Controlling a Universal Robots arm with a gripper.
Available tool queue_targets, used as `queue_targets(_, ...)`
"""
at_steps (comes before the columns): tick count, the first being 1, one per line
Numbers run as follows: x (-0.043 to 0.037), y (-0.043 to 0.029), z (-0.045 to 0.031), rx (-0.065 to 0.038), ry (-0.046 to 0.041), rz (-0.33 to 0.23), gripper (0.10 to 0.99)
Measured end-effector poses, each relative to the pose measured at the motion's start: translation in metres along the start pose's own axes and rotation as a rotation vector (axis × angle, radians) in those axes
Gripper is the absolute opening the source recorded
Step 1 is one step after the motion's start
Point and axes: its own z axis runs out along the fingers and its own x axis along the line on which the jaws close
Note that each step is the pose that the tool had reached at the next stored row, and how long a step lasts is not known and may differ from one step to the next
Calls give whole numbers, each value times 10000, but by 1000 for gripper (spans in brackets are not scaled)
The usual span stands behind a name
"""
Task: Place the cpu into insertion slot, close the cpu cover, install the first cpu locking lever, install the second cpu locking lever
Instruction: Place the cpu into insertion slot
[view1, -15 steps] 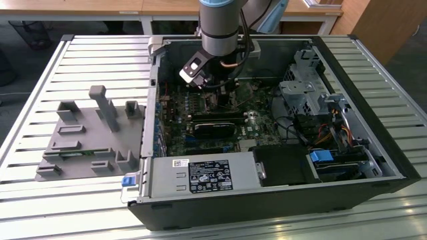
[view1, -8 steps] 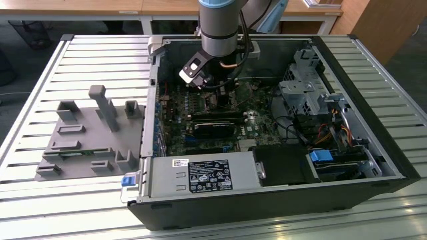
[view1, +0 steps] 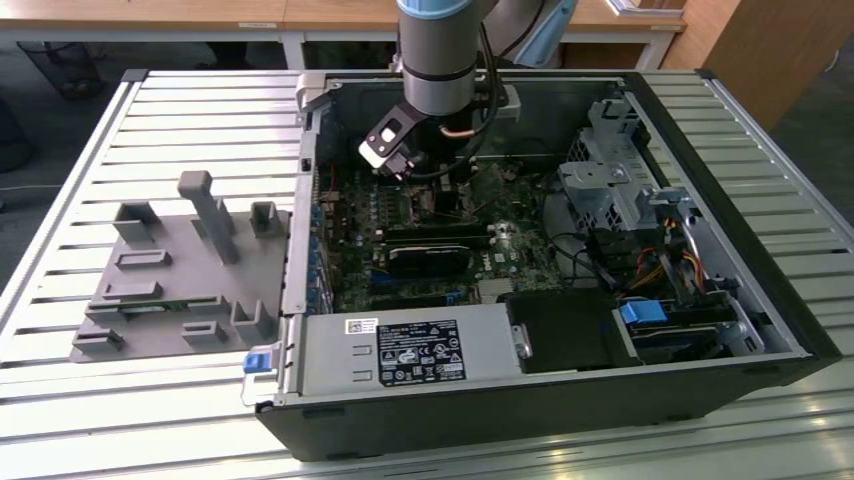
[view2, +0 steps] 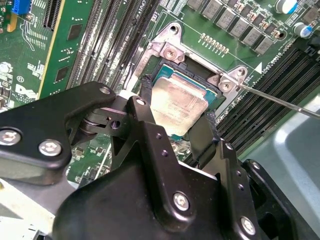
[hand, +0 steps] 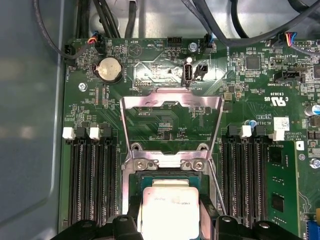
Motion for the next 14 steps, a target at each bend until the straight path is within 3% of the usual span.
queue_targets(12,1,1,9,2,0,1,541)
queue_targets(14,1,5,9,1,1,-1,612)
